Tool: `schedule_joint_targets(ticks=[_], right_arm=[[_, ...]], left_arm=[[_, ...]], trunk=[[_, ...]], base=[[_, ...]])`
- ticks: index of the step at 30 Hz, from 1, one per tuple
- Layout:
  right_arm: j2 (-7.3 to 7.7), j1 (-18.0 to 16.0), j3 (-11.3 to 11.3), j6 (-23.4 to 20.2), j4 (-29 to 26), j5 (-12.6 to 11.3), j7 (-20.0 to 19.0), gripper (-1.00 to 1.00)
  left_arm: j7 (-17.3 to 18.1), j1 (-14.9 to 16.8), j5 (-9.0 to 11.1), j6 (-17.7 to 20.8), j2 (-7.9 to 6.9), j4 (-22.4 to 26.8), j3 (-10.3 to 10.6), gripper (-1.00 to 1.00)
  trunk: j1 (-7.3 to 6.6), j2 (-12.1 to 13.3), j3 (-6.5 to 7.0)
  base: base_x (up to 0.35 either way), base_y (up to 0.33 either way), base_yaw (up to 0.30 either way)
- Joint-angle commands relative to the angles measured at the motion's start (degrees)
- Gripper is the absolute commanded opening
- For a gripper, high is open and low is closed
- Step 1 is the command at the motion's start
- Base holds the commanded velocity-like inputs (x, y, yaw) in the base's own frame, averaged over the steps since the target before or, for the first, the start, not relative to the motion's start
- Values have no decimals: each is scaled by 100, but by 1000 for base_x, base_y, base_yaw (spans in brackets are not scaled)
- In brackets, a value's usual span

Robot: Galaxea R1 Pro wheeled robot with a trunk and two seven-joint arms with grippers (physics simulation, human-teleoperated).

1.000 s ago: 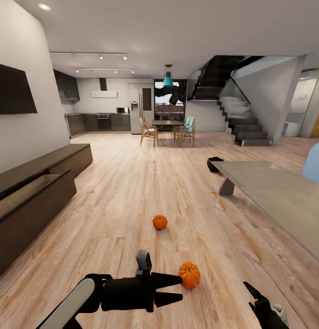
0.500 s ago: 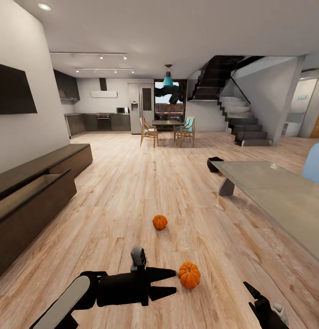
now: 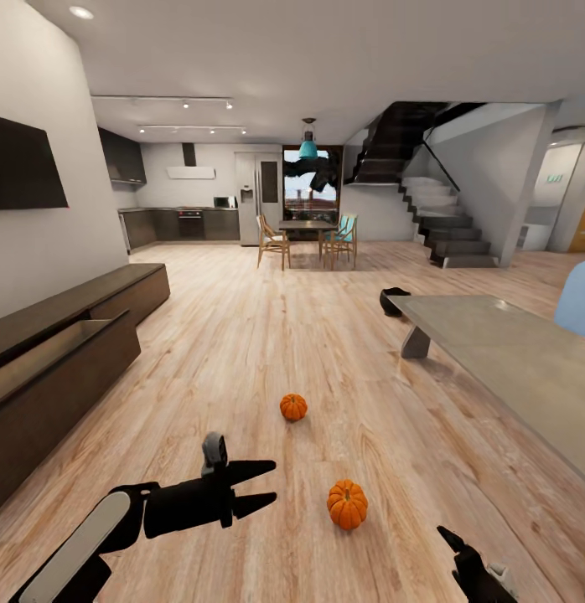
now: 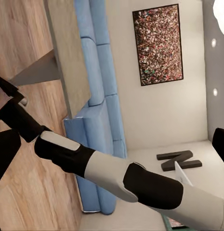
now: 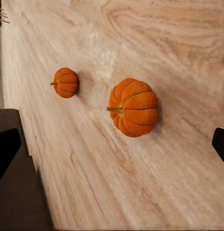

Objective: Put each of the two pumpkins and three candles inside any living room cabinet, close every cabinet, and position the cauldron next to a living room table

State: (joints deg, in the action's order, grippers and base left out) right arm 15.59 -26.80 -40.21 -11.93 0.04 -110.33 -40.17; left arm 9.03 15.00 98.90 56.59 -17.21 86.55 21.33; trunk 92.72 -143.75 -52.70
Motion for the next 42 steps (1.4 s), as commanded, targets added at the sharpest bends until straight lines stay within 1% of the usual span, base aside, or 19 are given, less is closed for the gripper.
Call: schedule_joint_targets(ticks=[1, 3, 4, 6, 7, 9, 11, 12, 13, 15, 18, 20, 22, 24, 27, 30, 35, 42], right_arm=[[-44, -20, -22, -35, -81, -65, 225, 100], [-135, -76, -27, 1, -232, -62, 611, 100], [-191, -160, -68, 118, -318, -38, 839, 100], [-252, -291, -174, 335, -374, 86, 1059, 100], [-302, -336, -220, 436, -387, 166, 1130, 100], [-459, -387, -273, 589, -404, 306, 1205, 100], [-625, -413, -296, 675, -411, 402, 1236, 100], [-702, -422, -304, 708, -414, 447, 1246, 100], [-729, -425, -306, 718, -415, 468, 1250, 100], [-759, -429, -309, 730, -412, 488, 1254, 100], [-778, -431, -311, 800, -409, 525, 1256, 100], [-793, -431, -311, 973, -412, 623, 1257, 100], [-825, -431, -311, 1096, -415, 784, 1262, 100], [-868, -431, -311, 1144, -411, 877, 1272, 100], [-898, -431, -306, 1162, -409, 926, 1287, 100], [-906, -431, -305, 1169, -408, 940, 1289, 100], [-895, -431, -304, 1187, -408, 943, 1274, 100], [-865, -431, -303, 1173, -415, 935, 1114, 100]], left_arm=[[57, 9, -59, 1, -13, -9, -1, 100], [54, 24, -71, 7, -29, -28, -12, 100], [49, 32, -89, 8, -68, -35, -18, 100], [39, 45, -124, 8, -164, -39, -20, 100], [33, 52, -142, 6, -199, -40, -22, 100], [-57, 66, -208, -4, -237, -102, -23, 100], [-286, 81, -295, -11, -218, -263, -24, 100], [-475, 93, -332, -14, -188, -417, -21, 100], [-580, 100, -346, -14, -152, -504, -19, 100], [-716, 105, -364, -12, -58, -609, -15, 100], [-789, 107, -374, -9, -5, -664, -13, 100], [-809, 108, -373, -12, -14, -676, -22, 100], [-821, 108, -371, -24, -35, -680, -53, 100], [-826, 106, -373, -28, -47, -687, -161, 100], [-824, 101, -375, -26, -52, -691, -296, 100], [-818, 100, -359, -19, -45, -692, -339, 100], [-794, 99, -321, -4, -59, -692, -357, 100], [-749, 99, -296, 3, -52, -690, -358, 100]], trunk=[[-1, -2, -6], [-1, -2, -6], [-1, -2, -6], [-1, -2, -6], [-1, -2, -6], [-1, -2, -6], [-1, -2, -6], [-1, -2, -6], [-1, -2, -6], [-1, -2, -6], [-1, -2, -6], [-1, -2, -6], [-1, -2, -6], [-1, -2, -6], [-1, -2, -6], [-1, -2, -6], [12, -9, -117], [30, -19, -272]], base=[[0, 0, 0], [0, 0, 0], [0, 0, 0], [0, 0, 0], [0, 0, 0], [0, 0, 0], [0, 0, 0], [0, 0, 0], [0, 0, 0], [0, 0, 0], [0, 0, 0], [0, 0, 0], [0, 0, 0], [0, 0, 0], [0, 0, 0], [0, 0, 0], [0, 0, 0], [0, 0, 0]])
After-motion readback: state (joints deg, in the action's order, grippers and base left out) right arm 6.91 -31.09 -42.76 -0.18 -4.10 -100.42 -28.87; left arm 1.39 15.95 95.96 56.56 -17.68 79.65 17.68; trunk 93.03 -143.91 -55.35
